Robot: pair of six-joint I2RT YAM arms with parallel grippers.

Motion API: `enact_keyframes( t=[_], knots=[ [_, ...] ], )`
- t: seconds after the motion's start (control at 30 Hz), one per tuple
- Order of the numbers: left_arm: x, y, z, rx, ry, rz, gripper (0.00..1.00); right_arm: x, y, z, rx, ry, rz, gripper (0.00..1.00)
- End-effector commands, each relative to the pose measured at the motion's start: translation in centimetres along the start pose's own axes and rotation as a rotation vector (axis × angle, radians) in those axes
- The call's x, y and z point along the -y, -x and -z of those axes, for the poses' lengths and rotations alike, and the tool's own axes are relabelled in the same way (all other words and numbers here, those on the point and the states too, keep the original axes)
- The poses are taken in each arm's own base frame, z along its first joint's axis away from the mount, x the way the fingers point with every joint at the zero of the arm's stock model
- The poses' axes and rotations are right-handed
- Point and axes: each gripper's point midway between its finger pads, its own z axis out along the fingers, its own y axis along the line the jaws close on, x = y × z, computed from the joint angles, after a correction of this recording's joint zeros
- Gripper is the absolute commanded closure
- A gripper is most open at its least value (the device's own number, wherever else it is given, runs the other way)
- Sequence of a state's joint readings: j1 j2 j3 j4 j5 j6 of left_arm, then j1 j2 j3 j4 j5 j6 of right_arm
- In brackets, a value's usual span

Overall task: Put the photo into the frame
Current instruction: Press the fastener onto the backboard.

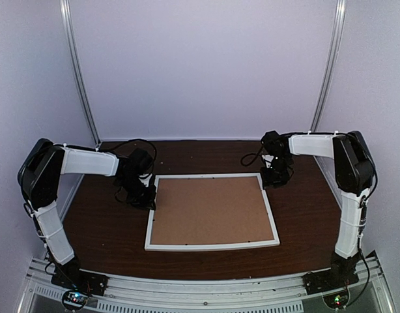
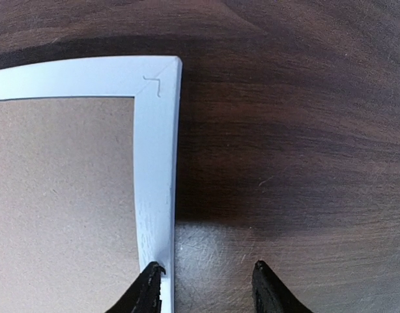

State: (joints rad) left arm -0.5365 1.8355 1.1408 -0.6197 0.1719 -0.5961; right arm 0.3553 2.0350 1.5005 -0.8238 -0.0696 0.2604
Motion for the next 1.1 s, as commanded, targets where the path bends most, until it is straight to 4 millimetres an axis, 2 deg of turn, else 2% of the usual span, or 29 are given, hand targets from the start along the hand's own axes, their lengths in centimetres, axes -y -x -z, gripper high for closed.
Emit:
enact_keyframes(
  t=[0.0, 1.07],
  knots=[
    [-0.2, 0.4, -0.6, 0.026, 0.008, -0.016, 0.79, 0.2, 0.1, -0.6, -0.009, -0.011, 0.000, 0.53],
    [-0.2, 0.4, -0.6, 0.025, 0.007, -0.017, 0.79, -5.0, -2.1, -1.5, -0.037, 0.065, 0.039, 0.54]
  ],
)
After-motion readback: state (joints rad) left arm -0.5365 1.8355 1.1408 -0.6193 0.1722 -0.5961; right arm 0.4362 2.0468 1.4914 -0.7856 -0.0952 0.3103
